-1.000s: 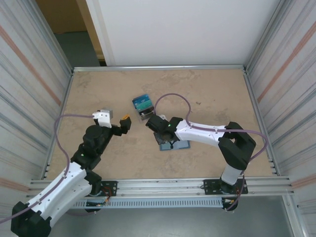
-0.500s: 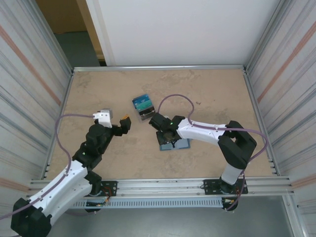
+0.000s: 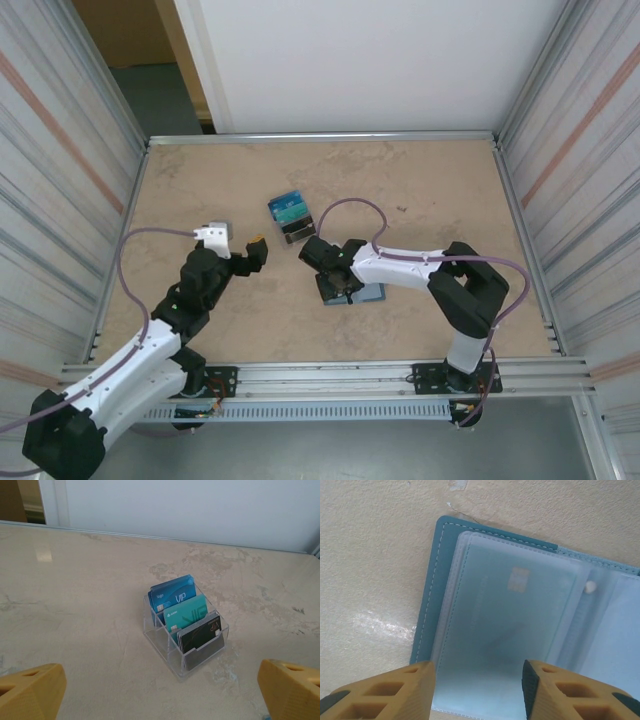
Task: Take the credit cards out of the card holder
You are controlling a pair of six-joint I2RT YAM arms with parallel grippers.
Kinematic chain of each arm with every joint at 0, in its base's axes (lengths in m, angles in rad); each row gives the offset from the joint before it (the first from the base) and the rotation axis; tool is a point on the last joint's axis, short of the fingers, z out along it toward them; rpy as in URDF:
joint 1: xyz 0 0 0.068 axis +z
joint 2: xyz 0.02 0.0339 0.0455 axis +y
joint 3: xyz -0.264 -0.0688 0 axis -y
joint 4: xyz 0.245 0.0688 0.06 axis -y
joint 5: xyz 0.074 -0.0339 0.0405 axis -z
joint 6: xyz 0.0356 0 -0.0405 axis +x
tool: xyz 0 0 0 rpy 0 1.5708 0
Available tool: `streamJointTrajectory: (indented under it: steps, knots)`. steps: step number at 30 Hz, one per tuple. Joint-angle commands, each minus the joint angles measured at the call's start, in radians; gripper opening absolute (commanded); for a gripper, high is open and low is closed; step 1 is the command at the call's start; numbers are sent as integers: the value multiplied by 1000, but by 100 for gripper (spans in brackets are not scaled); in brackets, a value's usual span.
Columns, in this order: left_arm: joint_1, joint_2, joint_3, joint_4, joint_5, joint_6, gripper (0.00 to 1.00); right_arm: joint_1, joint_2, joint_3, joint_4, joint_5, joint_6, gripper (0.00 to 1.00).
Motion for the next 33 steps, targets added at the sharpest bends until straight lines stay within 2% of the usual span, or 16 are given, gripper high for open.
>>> streamJointTrajectory:
  steps: [1, 11, 26, 33]
  knots:
    - [-2, 5, 18, 7, -15, -20, 99, 3, 21, -16, -2, -4, 31, 50]
    - [-2, 28, 25, 7, -11, -10, 99, -13, 46, -49, 34, -39, 49, 49]
    - [-5, 28, 48, -2, 23, 15, 99, -78, -47, -141, 137, -128, 50, 28]
    - [-36, 37, 58, 28, 15, 62, 99, -78, -81, -134, 110, -72, 52, 26]
